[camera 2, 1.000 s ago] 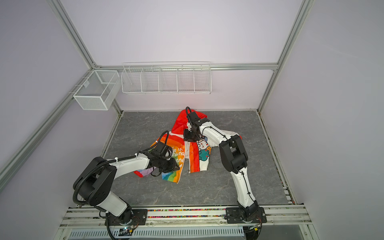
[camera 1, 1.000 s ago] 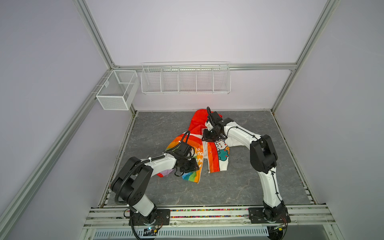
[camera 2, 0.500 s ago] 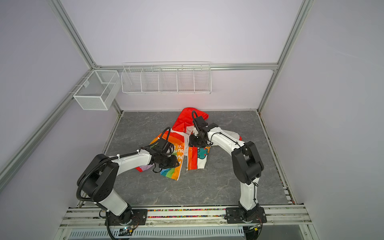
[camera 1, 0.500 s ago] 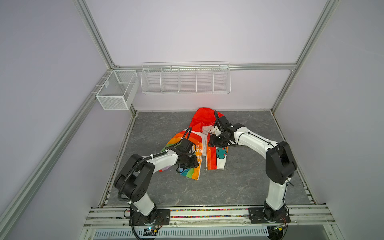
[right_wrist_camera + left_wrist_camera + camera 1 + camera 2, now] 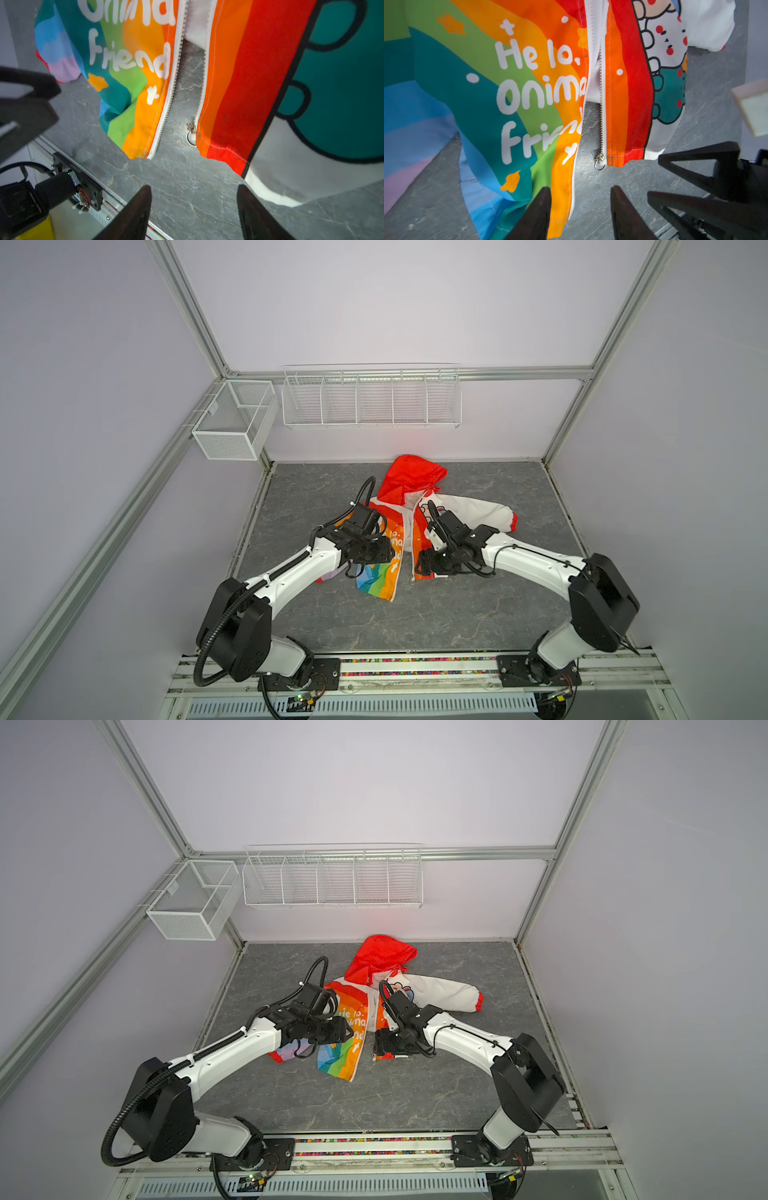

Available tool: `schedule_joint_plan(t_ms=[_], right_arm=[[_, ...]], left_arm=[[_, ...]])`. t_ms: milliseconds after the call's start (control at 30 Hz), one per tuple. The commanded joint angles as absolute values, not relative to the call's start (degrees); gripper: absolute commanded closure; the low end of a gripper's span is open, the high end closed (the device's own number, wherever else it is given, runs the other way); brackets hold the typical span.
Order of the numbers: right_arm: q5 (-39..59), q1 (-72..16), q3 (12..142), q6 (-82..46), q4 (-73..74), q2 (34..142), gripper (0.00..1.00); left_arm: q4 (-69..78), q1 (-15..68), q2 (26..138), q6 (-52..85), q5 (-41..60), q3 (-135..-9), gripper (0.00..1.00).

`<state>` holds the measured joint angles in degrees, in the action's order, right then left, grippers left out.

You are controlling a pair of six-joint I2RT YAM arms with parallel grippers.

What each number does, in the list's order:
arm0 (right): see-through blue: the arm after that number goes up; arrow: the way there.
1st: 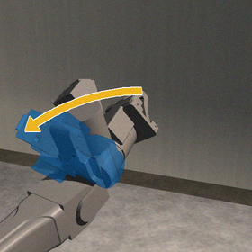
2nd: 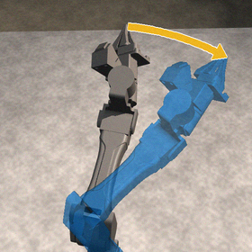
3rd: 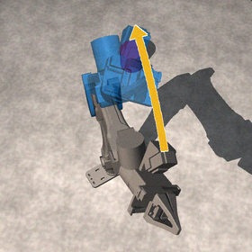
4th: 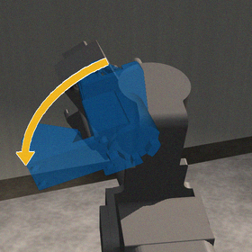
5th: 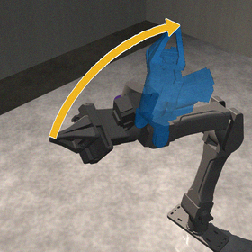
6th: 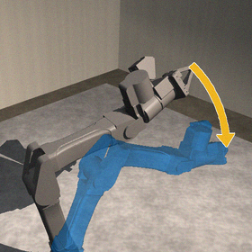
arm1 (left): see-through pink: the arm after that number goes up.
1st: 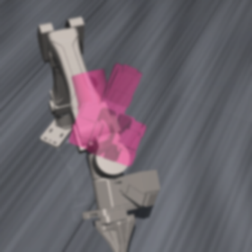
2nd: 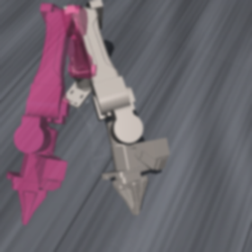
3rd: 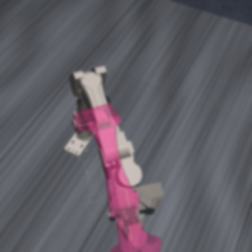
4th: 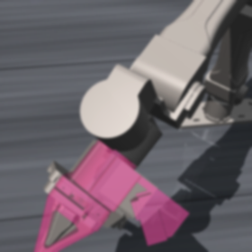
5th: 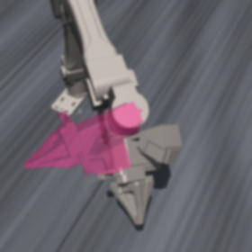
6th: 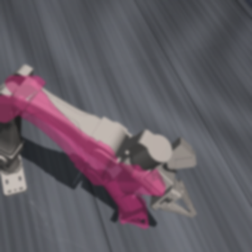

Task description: Zip up the jacket

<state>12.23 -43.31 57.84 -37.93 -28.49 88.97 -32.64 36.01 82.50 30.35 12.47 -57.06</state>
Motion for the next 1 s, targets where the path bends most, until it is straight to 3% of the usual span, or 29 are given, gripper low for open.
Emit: schedule_joint_plan(t_ms=[0, 333, 633, 767, 967], right_arm=[[12.99, -44.63, 52.53, -47.45, -19.29, 85.75, 0.28], [12.63, -45.45, 46.17, -56.86, -10.94, 87.94, 0.25], [9.16, -45.08, 47.02, -57.98, -7.96, 93.05, 0.21], [8.27, -44.68, 47.64, -58.52, -6.62, 95.70, 0.32], [7.48, -43.95, 49.24, -58.03, -7.25, 96.97, 0.62]], left_arm=[[-32.91, 36.12, 84.90, 30.32, 13.16, -59.71, 0.52], [-28.20, 36.10, 99.05, 30.18, 14.17, -71.64, 0.59], [-26.92, 35.38, 110.31, 30.60, 12.87, -77.84, 0.68], [-25.13, 34.49, 112.23, 31.62, 12.58, -76.79, 0.71], [-24.52, 33.95, 113.90, 31.82, 12.14, -76.50, 0.73]])
